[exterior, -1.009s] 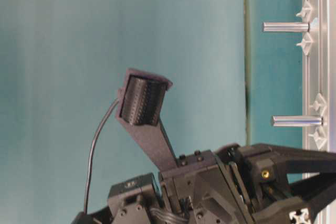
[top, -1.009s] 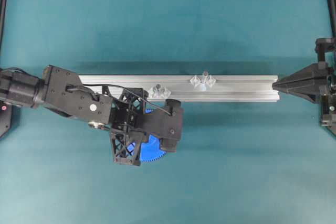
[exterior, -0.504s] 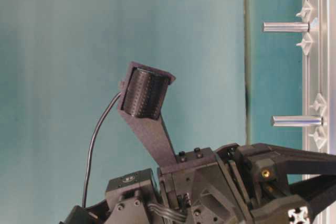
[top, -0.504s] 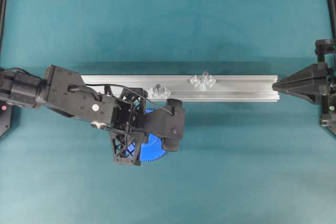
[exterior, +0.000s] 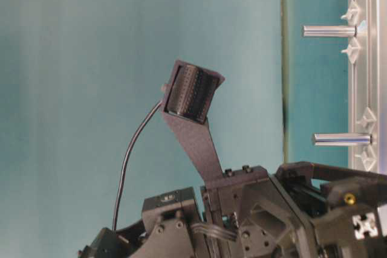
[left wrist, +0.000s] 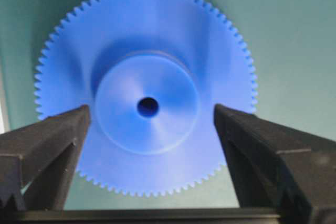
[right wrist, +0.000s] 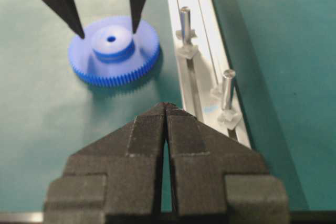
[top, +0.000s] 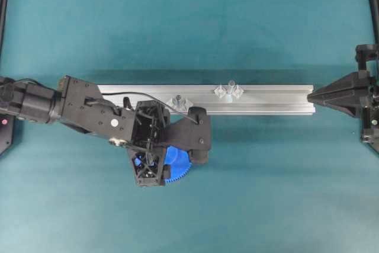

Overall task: Find the location of the shaft and insert the large gear.
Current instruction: 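Lower the open left gripper over the blue gear's hub, then close the left gripper on the gear hub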

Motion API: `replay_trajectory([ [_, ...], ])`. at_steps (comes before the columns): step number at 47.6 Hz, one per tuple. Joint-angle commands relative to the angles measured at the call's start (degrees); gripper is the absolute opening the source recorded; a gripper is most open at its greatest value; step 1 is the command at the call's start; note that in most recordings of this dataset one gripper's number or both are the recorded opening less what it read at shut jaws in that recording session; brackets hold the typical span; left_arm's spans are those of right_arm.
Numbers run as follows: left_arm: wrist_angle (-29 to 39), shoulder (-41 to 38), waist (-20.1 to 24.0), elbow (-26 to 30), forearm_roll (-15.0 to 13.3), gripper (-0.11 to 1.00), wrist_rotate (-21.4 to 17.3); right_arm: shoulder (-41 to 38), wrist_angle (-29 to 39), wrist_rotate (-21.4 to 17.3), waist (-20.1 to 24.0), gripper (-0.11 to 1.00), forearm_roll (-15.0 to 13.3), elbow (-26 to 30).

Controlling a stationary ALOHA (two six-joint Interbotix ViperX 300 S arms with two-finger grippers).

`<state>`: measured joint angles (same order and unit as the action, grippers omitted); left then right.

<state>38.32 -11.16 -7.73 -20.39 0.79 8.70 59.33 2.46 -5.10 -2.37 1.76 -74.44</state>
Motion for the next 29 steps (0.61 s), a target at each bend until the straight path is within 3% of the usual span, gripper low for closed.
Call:
replay_trajectory([
  [1,-0.3,0.9,0.1,1.4,0.2,0.94,-0.2,-0.1,-0.3,-0.5,-0.1,0.0,0.1,0.6],
  [29,-0.1,-0.4,0.3,1.7,0.2,0.94,-0.1,1.0,-0.3,-0.5,-0.2,0.0,0.0,0.3],
])
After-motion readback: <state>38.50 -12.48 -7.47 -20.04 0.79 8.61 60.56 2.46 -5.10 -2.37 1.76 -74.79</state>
